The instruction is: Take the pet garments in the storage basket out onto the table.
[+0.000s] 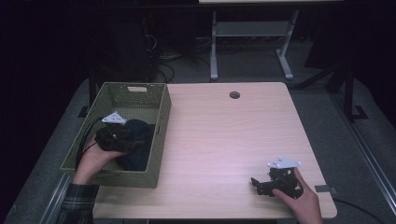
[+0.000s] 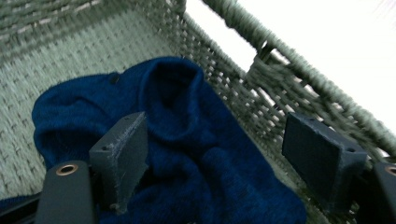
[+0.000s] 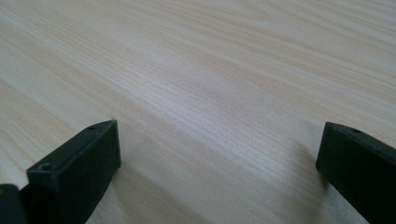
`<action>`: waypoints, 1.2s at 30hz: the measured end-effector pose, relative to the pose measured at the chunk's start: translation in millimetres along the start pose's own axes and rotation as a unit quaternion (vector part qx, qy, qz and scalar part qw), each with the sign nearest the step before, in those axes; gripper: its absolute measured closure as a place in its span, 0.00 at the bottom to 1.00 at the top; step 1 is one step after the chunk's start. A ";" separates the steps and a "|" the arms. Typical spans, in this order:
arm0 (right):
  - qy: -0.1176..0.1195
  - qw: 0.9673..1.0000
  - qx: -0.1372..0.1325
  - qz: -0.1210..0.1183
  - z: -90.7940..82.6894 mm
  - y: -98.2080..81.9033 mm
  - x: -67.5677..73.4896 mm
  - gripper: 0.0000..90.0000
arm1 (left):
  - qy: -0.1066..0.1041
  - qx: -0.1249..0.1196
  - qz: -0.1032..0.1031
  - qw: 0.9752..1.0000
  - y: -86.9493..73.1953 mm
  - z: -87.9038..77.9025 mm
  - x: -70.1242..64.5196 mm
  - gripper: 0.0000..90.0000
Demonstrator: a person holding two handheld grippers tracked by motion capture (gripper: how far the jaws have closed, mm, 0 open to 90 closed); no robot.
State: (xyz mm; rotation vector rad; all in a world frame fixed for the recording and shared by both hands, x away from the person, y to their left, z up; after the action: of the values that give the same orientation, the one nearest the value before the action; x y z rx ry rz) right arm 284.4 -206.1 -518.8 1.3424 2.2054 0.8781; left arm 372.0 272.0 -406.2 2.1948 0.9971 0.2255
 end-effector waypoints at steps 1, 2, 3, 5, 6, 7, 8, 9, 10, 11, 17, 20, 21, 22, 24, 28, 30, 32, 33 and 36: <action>0.000 1.000 0.000 0.000 0.0 0.0 0.0 0.00 | 0.002 0.003 0.001 1.000 -0.3 0.8 0.6 0.25; 0.000 1.000 0.000 0.000 0.0 0.0 0.0 0.00 | 0.005 0.009 0.005 1.000 -0.9 2.1 1.8 0.24; 0.000 1.000 0.000 0.000 0.0 0.0 0.0 0.00 | 0.003 0.013 0.002 1.000 -1.3 3.6 2.2 0.24; 0.000 1.000 0.000 0.000 0.0 0.0 0.0 0.00 | 0.006 0.018 0.006 1.000 -1.6 6.4 3.4 0.24; 0.000 1.000 0.000 0.000 0.0 0.0 0.0 0.00 | 0.008 0.020 0.006 1.000 -2.2 8.1 3.8 0.24; 0.000 1.000 0.000 0.000 0.0 0.0 0.0 0.00 | 0.011 0.028 0.008 1.000 -3.2 9.3 4.8 0.24; 0.000 1.000 0.000 0.000 0.0 0.0 0.0 0.00 | 0.013 0.031 0.008 0.999 -4.3 11.1 5.4 0.23; 0.000 1.000 0.000 0.000 0.0 0.0 0.0 0.00 | 0.013 0.037 0.007 0.999 -5.5 12.8 6.3 0.23; 0.000 1.000 0.000 0.000 0.0 0.0 0.0 0.00 | 0.015 0.043 0.007 0.999 -6.8 14.6 7.4 0.23; 0.000 1.000 0.000 0.000 0.0 0.0 0.0 0.00 | 0.018 0.046 0.004 0.999 -7.8 17.0 7.6 0.22; 0.000 1.000 0.000 0.000 0.0 0.0 0.0 0.00 | 0.016 0.075 0.004 0.997 -14.6 28.0 8.8 0.20; 0.000 1.000 0.000 0.000 0.0 0.0 0.0 0.00 | 0.009 0.089 -0.001 0.996 -18.4 34.8 8.9 0.20; 0.000 1.000 0.000 0.000 0.0 0.0 0.0 0.00 | 0.009 0.096 -0.002 0.995 -19.9 37.1 9.1 0.20; 0.000 1.000 0.000 0.000 0.0 0.0 0.0 0.00 | 0.011 0.100 -0.002 0.995 -21.2 39.5 9.6 0.20; 0.000 1.000 0.000 0.000 0.0 0.0 0.0 0.00 | 0.014 0.116 -0.004 0.993 -23.3 42.8 10.2 0.19; 0.000 1.000 0.000 0.000 0.0 0.0 0.0 0.00 | 0.017 0.140 -0.009 0.990 -27.0 49.0 11.8 0.20; 0.000 1.000 0.000 0.000 0.0 0.0 0.0 0.00 | 0.024 0.148 -0.010 0.989 -27.8 50.7 12.7 0.25; 0.000 1.000 0.000 0.000 0.0 0.0 0.0 0.00 | 0.031 0.154 -0.009 0.988 -28.5 51.3 13.3 0.33; 0.000 1.000 0.000 0.000 0.0 0.0 0.0 0.00 | 0.037 0.155 -0.008 0.987 -28.8 51.6 14.0 0.37; 0.000 1.000 0.000 0.000 -0.1 -0.1 0.0 0.00 | 0.039 0.161 -0.007 0.986 -29.2 51.1 14.0 0.48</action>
State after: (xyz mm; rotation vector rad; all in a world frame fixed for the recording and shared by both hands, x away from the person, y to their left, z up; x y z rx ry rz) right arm 284.4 -206.1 -518.8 1.3429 2.2043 0.8776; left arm 385.8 268.2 -464.9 2.4854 1.1590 0.1526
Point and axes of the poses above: each handheld gripper's, and its own axes: z roughly forward along the jaws, y roughly out of its top, x roughly to its left, the point moved 5 cm from there along z, roughly forward along the jaws, and after that the axes turned 4 degrees about -y, right-handed, at the moved point
